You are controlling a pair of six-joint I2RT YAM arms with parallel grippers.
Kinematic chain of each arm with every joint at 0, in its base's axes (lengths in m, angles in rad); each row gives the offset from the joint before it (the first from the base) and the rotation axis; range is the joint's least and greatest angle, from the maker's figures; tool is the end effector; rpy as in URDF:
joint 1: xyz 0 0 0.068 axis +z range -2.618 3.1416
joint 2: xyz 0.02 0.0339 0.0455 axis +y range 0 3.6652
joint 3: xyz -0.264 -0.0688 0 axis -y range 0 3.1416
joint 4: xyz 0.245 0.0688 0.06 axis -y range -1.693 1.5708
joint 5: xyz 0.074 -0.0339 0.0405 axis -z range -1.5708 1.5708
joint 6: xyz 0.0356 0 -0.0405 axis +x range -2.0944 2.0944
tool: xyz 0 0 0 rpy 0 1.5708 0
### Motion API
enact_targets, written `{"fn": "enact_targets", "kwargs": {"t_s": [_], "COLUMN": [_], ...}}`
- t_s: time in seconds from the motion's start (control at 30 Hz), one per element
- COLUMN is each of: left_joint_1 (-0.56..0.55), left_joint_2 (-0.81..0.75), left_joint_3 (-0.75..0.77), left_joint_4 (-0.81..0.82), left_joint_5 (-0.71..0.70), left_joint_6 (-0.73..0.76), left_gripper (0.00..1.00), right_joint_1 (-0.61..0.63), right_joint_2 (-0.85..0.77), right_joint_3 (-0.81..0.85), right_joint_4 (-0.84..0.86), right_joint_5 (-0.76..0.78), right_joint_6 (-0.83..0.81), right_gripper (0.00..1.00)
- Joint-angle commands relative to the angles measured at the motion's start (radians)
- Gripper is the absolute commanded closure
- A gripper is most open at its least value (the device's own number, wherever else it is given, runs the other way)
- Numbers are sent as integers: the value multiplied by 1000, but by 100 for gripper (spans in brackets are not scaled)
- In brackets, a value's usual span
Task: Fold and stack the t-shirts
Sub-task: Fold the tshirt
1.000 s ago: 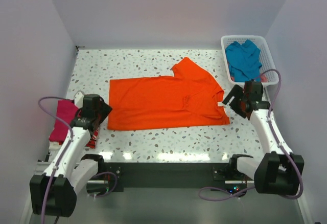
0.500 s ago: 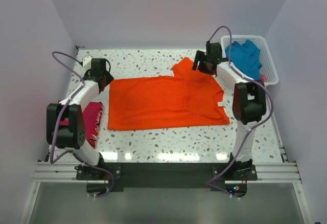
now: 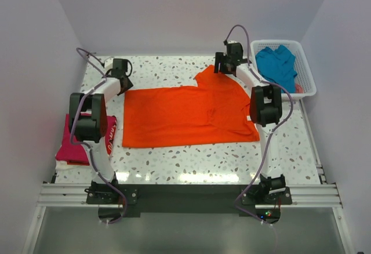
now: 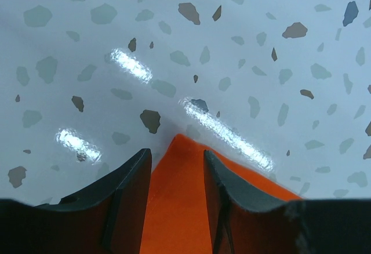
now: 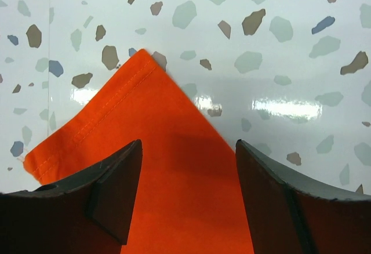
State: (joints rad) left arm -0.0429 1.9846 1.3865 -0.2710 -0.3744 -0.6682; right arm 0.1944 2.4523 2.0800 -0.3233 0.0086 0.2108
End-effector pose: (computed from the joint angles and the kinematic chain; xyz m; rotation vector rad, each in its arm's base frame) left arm 0.4317 -0.0055 0.1850 -0.8812 2.1943 0.1183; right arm 0.5475 0.1075 0.1779 0.0232 2.2745 0.2045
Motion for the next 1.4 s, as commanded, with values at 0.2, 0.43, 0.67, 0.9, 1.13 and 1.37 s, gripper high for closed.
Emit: {"fn": "enact_targets", "kwargs": {"t_s": [0.2,0.43,0.67,0.9,1.13,1.37], "left_joint_1": [-14,-18,-25,-25,-25,-20], "left_joint_2": [63,75,97,129,155,161], "left_joint_3": [75,92,118,150,180,187], "left_joint_4": [-31,-51,-80,-91,-103,-102], "left_joint_5": [-3,-21,-14,6,8,9], "left_joint_6": [70,130,167,171,177,183], "left_gripper": [55,55,55,55,57,67], "right_joint_1": [5,16,25,39,37,37], "right_joint_2": [68,116,148,163,145,116], "right_joint_3": [150,184,232,269,241,220], "right_joint_4": [-23,-39,-80,-122,-122,-99], "right_joint_5": [-7,-7,-7,-7,1,31], "right_joint_6": [-48,-50,-50,-45,-28,-17], "right_gripper": [33,36,44,51,67,81]}}
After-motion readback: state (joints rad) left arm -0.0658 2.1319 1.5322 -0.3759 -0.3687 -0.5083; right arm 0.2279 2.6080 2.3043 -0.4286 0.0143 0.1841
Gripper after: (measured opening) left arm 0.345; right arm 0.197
